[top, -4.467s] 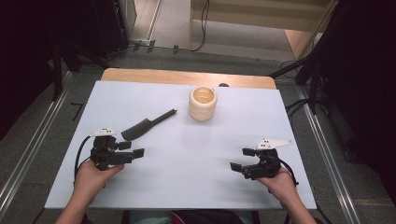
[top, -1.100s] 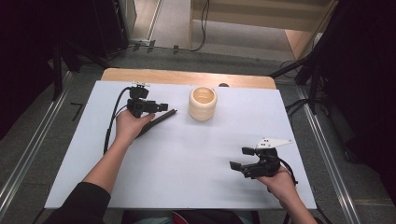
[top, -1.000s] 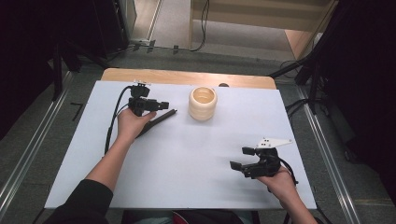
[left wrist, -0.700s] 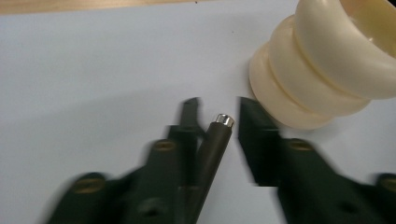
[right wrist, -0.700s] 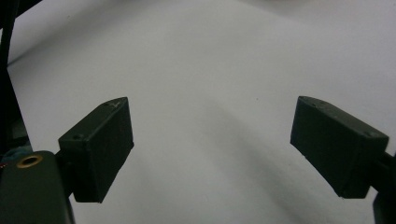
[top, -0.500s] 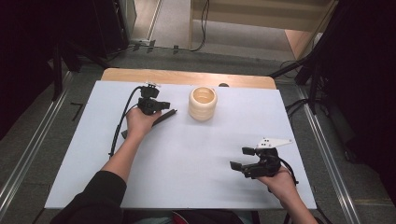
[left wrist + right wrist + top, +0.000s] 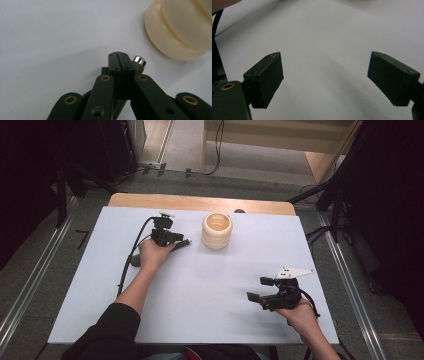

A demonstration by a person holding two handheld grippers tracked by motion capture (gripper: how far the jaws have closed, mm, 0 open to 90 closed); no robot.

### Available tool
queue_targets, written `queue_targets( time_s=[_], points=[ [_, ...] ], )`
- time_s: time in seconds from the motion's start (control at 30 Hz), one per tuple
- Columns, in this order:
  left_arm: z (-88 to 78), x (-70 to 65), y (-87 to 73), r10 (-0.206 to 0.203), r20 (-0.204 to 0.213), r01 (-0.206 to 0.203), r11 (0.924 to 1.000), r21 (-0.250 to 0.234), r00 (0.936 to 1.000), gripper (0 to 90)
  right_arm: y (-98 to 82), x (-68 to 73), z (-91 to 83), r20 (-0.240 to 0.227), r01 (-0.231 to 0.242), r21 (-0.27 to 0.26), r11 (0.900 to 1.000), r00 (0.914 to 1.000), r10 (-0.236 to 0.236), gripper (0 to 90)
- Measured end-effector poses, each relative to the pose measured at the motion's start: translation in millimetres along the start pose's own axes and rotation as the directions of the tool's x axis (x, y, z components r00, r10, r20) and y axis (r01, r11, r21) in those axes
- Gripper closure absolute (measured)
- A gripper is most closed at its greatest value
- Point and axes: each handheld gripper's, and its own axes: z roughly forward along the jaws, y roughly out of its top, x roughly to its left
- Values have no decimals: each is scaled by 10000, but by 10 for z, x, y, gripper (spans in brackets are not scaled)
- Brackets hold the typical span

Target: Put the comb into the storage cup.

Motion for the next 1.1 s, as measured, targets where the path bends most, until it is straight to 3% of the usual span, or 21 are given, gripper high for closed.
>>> queue_targets(
  time_s=[0.33, 0.53, 0.73, 1.0, 1.1],
  points=[
    [7, -33, -115, 41, 144, -42, 10000, 35, 9999, 900, 1, 0, 1, -4, -16, -20, 10000, 10000, 16, 115],
    [-10, -77, -174, 434, 156, -439, 9986, 309, 9989, 900, 6, 0, -3, 49, -48, -88, 9999, 10000, 48, 115],
    [-39, -54, -211, 396, 397, -408, 9987, 307, 9984, 900, 6, -3, 3, 27, -12, -36, 10000, 10000, 13, 115],
    [-81, -108, -310, 738, 506, -763, 9959, 492, 9960, 900, 6, 0, 28, -9, -22, 52, 10000, 10000, 22, 115],
    [-82, -124, -325, 690, 532, -714, 9965, 436, 9962, 900, 5, -10, 33, 18, -31, 90, 10000, 10000, 31, 115]
  ],
)
